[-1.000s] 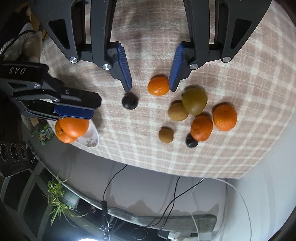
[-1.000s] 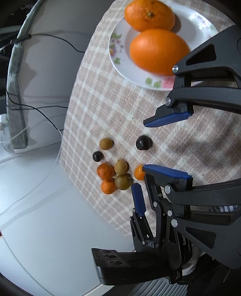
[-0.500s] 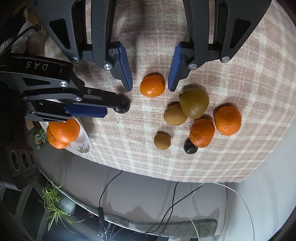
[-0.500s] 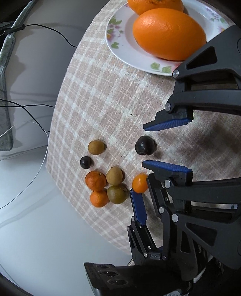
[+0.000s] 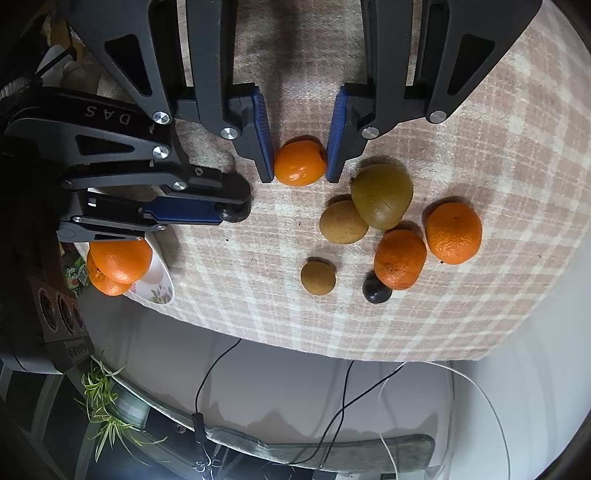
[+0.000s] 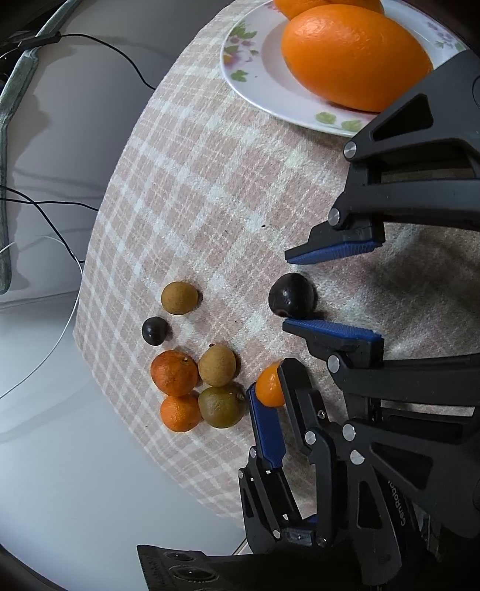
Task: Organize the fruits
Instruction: 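Carry the kumquat with the left gripper toward the plate while the right gripper grasps a dark plum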
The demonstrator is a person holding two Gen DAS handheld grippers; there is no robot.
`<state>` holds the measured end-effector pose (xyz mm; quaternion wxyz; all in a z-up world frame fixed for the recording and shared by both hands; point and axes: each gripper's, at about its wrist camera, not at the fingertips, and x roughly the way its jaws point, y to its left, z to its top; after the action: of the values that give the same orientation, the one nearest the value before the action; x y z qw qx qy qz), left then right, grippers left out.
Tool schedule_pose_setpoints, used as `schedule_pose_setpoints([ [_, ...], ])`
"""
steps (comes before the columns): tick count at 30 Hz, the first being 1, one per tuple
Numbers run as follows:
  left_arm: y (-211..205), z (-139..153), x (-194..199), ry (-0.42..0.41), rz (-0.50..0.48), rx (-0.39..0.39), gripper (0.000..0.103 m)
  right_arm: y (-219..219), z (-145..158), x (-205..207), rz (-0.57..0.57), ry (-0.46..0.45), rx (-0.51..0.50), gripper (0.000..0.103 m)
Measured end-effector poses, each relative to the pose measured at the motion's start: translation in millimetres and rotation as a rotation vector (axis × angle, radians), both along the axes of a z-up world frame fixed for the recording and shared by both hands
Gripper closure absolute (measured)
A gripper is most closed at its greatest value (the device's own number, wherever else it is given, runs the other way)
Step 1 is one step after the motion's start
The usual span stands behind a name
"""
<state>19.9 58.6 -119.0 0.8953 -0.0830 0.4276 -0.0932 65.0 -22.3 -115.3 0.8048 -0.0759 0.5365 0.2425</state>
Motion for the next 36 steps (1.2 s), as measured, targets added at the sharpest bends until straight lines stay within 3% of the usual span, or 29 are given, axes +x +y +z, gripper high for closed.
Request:
schedule_pose_setpoints([
  [8, 0, 4, -3, -0.005, 0.011, -0.013, 0.077, -1, 4, 0, -0.010, -0.002, 0.022, 0.077],
  [19, -12, 22, -6, -0.047, -0.018, -0.037, 0.077, -31, 40, -18, -0.047, -0.043, 0.109, 0.077],
  [26, -35, 39, -6, -0.084, -0.077, -0.055, 0.077, -69, 66, -36, -0.106, -0.087, 0.127, 0.078],
  [36, -79, 51, 0, -0.107, -0.179, -0.077, 0.077, -132, 81, -53, -0.218, -0.122, 0.102, 0.077],
])
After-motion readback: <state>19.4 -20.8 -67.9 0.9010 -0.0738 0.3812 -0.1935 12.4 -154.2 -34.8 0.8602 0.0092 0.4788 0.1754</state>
